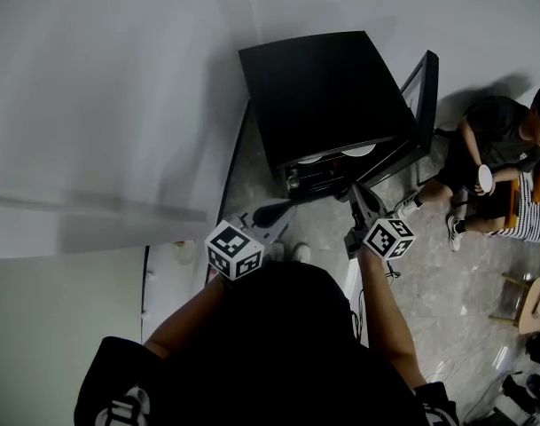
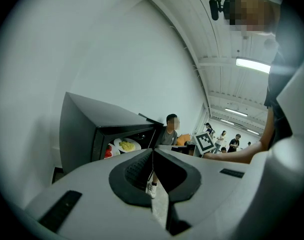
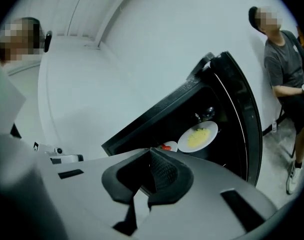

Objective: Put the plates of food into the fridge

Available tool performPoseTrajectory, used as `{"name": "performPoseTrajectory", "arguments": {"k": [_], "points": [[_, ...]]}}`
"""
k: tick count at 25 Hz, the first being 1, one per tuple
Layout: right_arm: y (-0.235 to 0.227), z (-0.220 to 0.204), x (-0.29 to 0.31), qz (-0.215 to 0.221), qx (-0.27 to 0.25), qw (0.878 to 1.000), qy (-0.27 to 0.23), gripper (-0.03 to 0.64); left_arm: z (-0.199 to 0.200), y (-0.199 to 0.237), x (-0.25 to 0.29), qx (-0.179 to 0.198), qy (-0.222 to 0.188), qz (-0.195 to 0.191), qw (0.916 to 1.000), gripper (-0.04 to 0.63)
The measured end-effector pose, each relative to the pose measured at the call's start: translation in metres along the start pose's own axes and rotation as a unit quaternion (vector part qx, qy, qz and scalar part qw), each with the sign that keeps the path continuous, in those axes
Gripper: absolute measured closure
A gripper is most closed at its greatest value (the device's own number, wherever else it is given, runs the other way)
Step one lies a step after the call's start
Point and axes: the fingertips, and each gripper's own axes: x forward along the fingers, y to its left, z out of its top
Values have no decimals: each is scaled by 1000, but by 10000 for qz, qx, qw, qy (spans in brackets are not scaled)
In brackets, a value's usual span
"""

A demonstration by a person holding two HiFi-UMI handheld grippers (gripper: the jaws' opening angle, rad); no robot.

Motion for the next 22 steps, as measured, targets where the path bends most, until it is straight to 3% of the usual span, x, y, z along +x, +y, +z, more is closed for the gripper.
{"name": "performPoseTrajectory", "arguments": {"k": [11,17,22], "points": [[69,7,-10,286,-1247,9918,51,592,3,-5,-7,55,-114,-36,9999,571],[95,0,-14,394,-1584,9865,127,591,6,-4,-11,59,-203,-24,9998,571],[125,4,-19,624,-2092,9757,-169,592,9,-4,-11,160,-228,-66,9996,571]]}}
